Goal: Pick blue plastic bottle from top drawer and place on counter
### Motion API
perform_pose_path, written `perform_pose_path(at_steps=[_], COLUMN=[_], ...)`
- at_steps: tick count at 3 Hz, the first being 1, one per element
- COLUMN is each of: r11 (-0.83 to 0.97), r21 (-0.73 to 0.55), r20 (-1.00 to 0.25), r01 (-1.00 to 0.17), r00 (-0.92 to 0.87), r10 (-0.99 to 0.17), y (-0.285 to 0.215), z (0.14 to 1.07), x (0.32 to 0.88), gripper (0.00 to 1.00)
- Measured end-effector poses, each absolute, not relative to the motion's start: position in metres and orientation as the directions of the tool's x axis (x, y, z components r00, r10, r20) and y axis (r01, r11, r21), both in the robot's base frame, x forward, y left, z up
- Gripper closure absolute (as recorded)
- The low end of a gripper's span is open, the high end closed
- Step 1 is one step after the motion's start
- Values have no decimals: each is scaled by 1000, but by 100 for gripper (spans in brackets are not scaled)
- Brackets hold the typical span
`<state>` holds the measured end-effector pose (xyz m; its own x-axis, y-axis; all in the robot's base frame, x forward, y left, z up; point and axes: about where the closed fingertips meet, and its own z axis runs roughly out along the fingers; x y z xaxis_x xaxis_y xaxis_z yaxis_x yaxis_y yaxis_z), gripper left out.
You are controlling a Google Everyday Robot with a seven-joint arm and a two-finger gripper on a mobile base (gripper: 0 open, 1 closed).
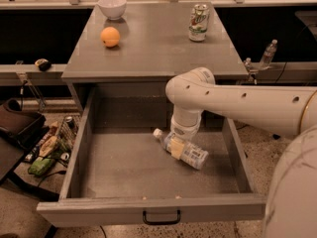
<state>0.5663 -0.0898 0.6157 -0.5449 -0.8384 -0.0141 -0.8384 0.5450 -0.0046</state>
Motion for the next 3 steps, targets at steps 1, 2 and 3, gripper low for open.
perform_pose_path(at_steps=[1,2,3], r11=[545,502,441], r21=[-5,-10,-29], r20=[-14,-59,-168], r01=[-838,-865,-897], r00=[-545,-501,-431], r10=[-838,-864,-887], y=[-90,-96,-114], z=[616,642,722], x=[566,564,560], gripper=[100,100,100])
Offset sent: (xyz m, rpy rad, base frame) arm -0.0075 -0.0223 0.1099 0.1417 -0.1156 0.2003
